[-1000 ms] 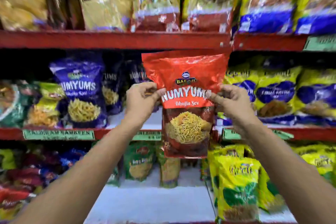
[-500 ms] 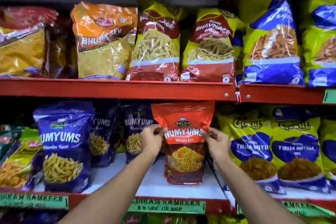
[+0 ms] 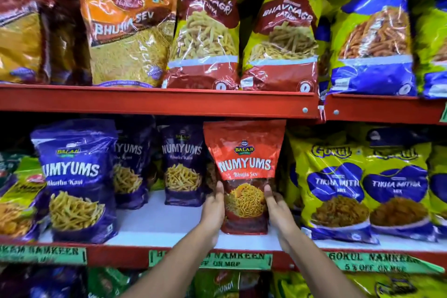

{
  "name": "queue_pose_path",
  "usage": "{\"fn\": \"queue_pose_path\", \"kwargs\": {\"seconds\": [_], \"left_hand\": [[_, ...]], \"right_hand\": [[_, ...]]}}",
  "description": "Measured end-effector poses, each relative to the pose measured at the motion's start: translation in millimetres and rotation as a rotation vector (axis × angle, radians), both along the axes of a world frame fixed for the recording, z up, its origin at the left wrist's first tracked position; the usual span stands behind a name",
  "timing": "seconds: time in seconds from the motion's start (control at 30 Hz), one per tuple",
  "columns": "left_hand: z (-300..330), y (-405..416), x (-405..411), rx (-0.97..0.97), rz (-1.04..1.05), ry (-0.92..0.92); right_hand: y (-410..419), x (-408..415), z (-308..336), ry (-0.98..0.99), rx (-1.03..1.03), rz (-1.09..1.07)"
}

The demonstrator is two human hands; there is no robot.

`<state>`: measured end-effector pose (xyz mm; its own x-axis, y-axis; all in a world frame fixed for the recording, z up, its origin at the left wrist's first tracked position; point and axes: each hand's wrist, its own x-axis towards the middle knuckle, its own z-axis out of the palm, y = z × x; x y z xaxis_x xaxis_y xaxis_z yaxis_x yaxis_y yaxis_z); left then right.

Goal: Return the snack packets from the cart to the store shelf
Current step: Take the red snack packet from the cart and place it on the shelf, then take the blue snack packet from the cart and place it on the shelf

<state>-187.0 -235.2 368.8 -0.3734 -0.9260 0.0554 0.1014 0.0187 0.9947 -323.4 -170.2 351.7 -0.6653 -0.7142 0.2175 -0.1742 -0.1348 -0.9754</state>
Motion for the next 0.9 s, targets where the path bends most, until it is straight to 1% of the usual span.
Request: {"fn": "queue_pose_path", "kwargs": {"seconds": [0.1,0.2,0.3,0.37,0.43,0.53,0.6,0.7,0.8,0.9], "left_hand": [[-6,13,5,0.015,-0.027,0.033],[-6,31,15,0.009,-0.043,0.024],[-1,49,24,0.022,-0.046,0.029],[1,61,28,-0.017,-0.035,0.001],[1,76,34,-0.117,-0.013,-0.088],[-8,101,47,-0.353,0.066,-0.29],[-26,115,60,-0.547,0.123,-0.408],[-69,136,88,-0.8,0.194,-0.509],[-122,159,121,-0.917,0.225,-0.643],[-178,187,155,-0.934,0.195,-0.829]], "right_hand": [[24,16,8,-0.013,0.016,0.046],[39,21,8,-0.001,0.063,0.091],[50,30,13,0.016,0.072,0.093],[57,37,14,0.079,0.09,0.051],[65,45,10,0.205,0.103,0.0],[86,62,-7,0.522,0.136,-0.075],[104,75,-26,0.732,0.132,-0.138],[131,96,-65,0.997,0.138,-0.248],[159,119,-111,1.125,0.188,-0.257],[189,143,-160,1.145,0.287,-0.156]]}}
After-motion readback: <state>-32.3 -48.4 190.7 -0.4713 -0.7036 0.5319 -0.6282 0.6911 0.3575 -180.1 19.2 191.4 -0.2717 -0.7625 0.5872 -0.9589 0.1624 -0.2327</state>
